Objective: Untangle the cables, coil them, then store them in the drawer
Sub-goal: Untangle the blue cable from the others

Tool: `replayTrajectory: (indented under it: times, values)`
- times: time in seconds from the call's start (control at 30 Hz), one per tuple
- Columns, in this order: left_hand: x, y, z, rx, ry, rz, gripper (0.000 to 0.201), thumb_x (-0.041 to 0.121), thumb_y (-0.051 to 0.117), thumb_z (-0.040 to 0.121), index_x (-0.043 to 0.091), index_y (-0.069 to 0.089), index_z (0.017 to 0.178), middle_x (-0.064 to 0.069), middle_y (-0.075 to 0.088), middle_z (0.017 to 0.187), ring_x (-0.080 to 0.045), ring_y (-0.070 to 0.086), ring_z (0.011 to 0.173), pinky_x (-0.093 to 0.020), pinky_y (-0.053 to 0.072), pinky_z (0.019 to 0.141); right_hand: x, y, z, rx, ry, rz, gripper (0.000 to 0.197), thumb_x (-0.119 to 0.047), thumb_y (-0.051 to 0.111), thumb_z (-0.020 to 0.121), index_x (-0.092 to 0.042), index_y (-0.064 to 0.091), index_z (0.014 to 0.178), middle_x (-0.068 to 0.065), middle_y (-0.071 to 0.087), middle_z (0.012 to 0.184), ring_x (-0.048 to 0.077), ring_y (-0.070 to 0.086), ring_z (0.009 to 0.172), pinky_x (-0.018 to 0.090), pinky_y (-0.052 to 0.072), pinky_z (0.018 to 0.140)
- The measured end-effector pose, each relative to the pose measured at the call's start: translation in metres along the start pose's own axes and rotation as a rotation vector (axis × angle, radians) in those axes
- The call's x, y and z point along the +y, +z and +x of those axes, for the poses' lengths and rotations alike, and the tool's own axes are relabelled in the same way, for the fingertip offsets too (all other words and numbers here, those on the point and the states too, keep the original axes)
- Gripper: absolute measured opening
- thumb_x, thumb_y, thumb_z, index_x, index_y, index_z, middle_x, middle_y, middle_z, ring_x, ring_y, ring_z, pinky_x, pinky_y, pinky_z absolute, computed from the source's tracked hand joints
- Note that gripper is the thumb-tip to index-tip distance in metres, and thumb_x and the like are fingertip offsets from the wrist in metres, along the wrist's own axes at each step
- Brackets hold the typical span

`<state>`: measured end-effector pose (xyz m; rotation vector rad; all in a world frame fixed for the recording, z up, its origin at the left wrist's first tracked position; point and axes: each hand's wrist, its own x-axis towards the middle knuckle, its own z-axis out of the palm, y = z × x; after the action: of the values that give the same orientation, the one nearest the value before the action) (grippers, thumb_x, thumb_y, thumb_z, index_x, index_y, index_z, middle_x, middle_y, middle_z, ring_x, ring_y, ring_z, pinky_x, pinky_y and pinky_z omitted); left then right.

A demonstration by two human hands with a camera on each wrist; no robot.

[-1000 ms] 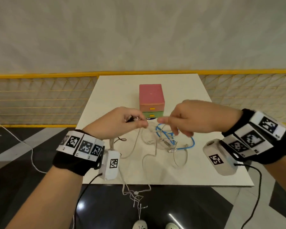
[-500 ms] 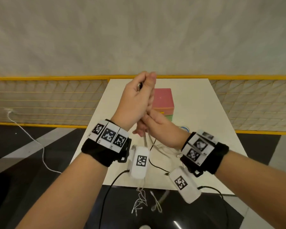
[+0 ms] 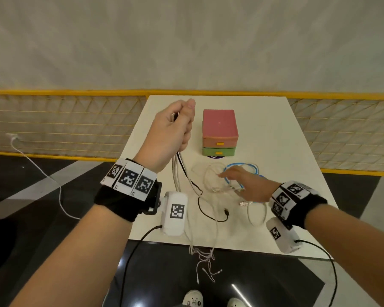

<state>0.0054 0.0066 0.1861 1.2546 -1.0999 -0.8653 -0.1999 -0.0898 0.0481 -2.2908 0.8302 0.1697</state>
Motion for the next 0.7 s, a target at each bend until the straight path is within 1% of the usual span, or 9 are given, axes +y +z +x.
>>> replayTrajectory:
  times: [0.07, 0.1, 0.13, 0.2, 0.3, 0.37, 0.43, 0.57, 0.7]
  values:
    - [-0.012, 0.005, -0.005, -0.028, -0.044, 0.017, 0.035, 0.036, 0.043, 0.102, 0.019, 0.041, 0.071, 0.01, 0.028, 0.054, -0.009, 0.019, 0.044, -0.017, 0.016, 0.039, 0.017, -0.007, -0.002, 0.052, 0.131, -0.144, 0.033, -0.002, 0.051, 0.083, -0.011, 0.063, 0.113, 0.008, 0.06, 0.116, 0.022, 0.059, 0.108, 0.026, 0.045, 0.085]
    - [-0.017, 0.008, -0.007, -0.038, -0.062, 0.02, 0.035, 0.035, 0.042, 0.102, 0.017, 0.041, 0.071, 0.011, 0.028, 0.053, -0.008, 0.019, 0.044, -0.017, 0.016, 0.039, 0.024, -0.007, -0.004, 0.021, 0.197, -0.246, 0.023, -0.008, 0.053, 0.084, -0.008, 0.067, 0.102, 0.01, 0.066, 0.108, 0.025, 0.062, 0.101, 0.03, 0.048, 0.083]
    - [-0.023, 0.012, -0.009, -0.049, -0.078, 0.025, 0.035, 0.035, 0.042, 0.102, 0.016, 0.041, 0.072, 0.011, 0.028, 0.052, -0.008, 0.019, 0.044, -0.018, 0.015, 0.039, 0.033, -0.004, -0.004, -0.029, 0.255, -0.337, 0.021, -0.011, 0.053, 0.084, -0.007, 0.069, 0.097, 0.011, 0.069, 0.104, 0.027, 0.064, 0.099, 0.033, 0.05, 0.083]
    - [-0.033, 0.02, -0.011, -0.07, -0.108, 0.038, 0.035, 0.034, 0.042, 0.102, 0.015, 0.04, 0.072, 0.01, 0.027, 0.053, -0.009, 0.019, 0.044, -0.019, 0.014, 0.04, 0.048, 0.006, -0.006, -0.1, 0.366, -0.423, 0.024, -0.009, 0.049, 0.085, -0.007, 0.067, 0.101, 0.01, 0.068, 0.108, 0.026, 0.063, 0.102, 0.032, 0.049, 0.086]
    - [-0.044, 0.03, -0.012, -0.086, -0.149, 0.043, 0.037, 0.034, 0.043, 0.102, 0.016, 0.041, 0.07, 0.01, 0.027, 0.053, -0.009, 0.02, 0.045, -0.023, 0.013, 0.041, 0.067, 0.025, -0.003, -0.088, 0.463, -0.421, 0.03, -0.007, 0.047, 0.089, -0.01, 0.057, 0.117, 0.009, 0.057, 0.124, 0.025, 0.056, 0.115, 0.032, 0.045, 0.097]
    - [-0.049, 0.036, -0.011, -0.083, -0.167, 0.046, 0.038, 0.033, 0.044, 0.102, 0.017, 0.041, 0.068, 0.011, 0.028, 0.052, -0.008, 0.02, 0.044, -0.021, 0.014, 0.04, 0.076, 0.035, -0.001, -0.064, 0.493, -0.398, 0.034, -0.009, 0.049, 0.089, -0.013, 0.053, 0.122, 0.009, 0.053, 0.128, 0.026, 0.053, 0.118, 0.034, 0.045, 0.099]
    - [-0.052, 0.042, -0.01, -0.073, -0.178, 0.048, 0.038, 0.032, 0.044, 0.102, 0.017, 0.042, 0.067, 0.012, 0.029, 0.051, -0.007, 0.02, 0.043, -0.019, 0.016, 0.039, 0.082, 0.043, 0.002, -0.026, 0.483, -0.442, 0.031, -0.013, 0.05, 0.09, -0.018, 0.054, 0.12, 0.006, 0.054, 0.126, 0.026, 0.052, 0.118, 0.036, 0.044, 0.099]
    - [-0.059, 0.05, -0.008, -0.073, -0.192, 0.044, 0.04, 0.032, 0.044, 0.102, 0.021, 0.045, 0.064, 0.01, 0.027, 0.053, -0.009, 0.019, 0.045, -0.019, 0.015, 0.039, 0.087, 0.047, 0.003, 0.045, 0.434, -0.608, 0.027, -0.02, 0.042, 0.094, -0.026, 0.06, 0.114, 0.001, 0.06, 0.118, 0.023, 0.05, 0.117, 0.036, 0.035, 0.1]
    - [-0.063, 0.054, -0.007, -0.064, -0.191, 0.038, 0.045, 0.033, 0.045, 0.102, 0.032, 0.055, 0.057, 0.011, 0.028, 0.052, -0.01, 0.018, 0.046, -0.018, 0.016, 0.039, 0.089, 0.035, 0.002, 0.031, 0.371, -0.621, 0.037, -0.019, 0.039, 0.094, -0.035, 0.058, 0.122, 0.004, 0.052, 0.125, 0.027, 0.042, 0.123, 0.038, 0.031, 0.104]
